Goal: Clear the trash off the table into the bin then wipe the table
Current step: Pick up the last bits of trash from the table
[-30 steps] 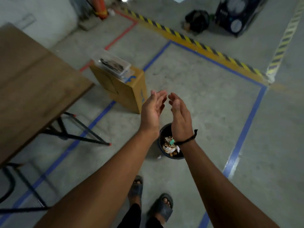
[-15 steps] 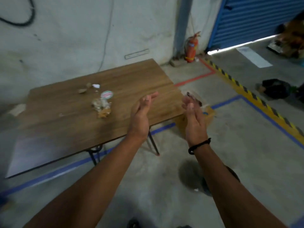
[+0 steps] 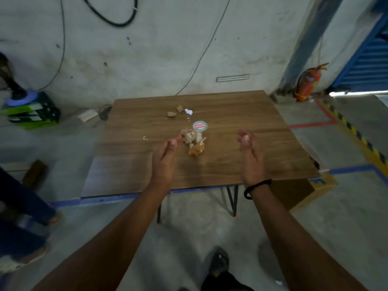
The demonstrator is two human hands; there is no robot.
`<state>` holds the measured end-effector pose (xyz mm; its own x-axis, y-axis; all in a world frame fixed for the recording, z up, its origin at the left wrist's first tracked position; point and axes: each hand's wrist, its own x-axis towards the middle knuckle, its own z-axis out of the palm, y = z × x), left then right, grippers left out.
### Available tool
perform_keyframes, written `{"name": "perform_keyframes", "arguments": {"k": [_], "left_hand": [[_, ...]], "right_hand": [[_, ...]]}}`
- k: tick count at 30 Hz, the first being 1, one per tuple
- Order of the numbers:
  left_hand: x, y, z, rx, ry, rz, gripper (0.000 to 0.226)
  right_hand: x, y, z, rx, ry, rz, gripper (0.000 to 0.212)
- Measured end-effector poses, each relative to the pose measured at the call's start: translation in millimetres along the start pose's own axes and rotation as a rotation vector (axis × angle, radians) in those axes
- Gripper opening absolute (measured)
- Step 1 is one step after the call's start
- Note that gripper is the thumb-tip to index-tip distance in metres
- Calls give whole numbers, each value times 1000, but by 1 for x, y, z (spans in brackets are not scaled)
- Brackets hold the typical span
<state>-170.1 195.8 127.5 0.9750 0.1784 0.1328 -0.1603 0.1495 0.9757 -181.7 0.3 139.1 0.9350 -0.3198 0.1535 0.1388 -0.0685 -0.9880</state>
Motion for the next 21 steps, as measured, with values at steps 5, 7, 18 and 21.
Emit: {"name": "perform_keyframes", "arguments": {"k": [5, 7, 18, 21], "left_hand": [[49, -25, -16, 64, 157, -66, 33], [73, -31, -17, 79, 200, -59, 29], [156, -86, -67, 520, 281, -122, 22], [170, -107, -82, 720, 266, -196, 26]], "right_hand": [[57, 30, 31, 11, -57, 21, 55], [85, 44, 43, -27, -91, 5, 41], [167, 136, 88, -518, -401, -207, 91], [171, 157, 100, -810, -517, -220, 112]]}}
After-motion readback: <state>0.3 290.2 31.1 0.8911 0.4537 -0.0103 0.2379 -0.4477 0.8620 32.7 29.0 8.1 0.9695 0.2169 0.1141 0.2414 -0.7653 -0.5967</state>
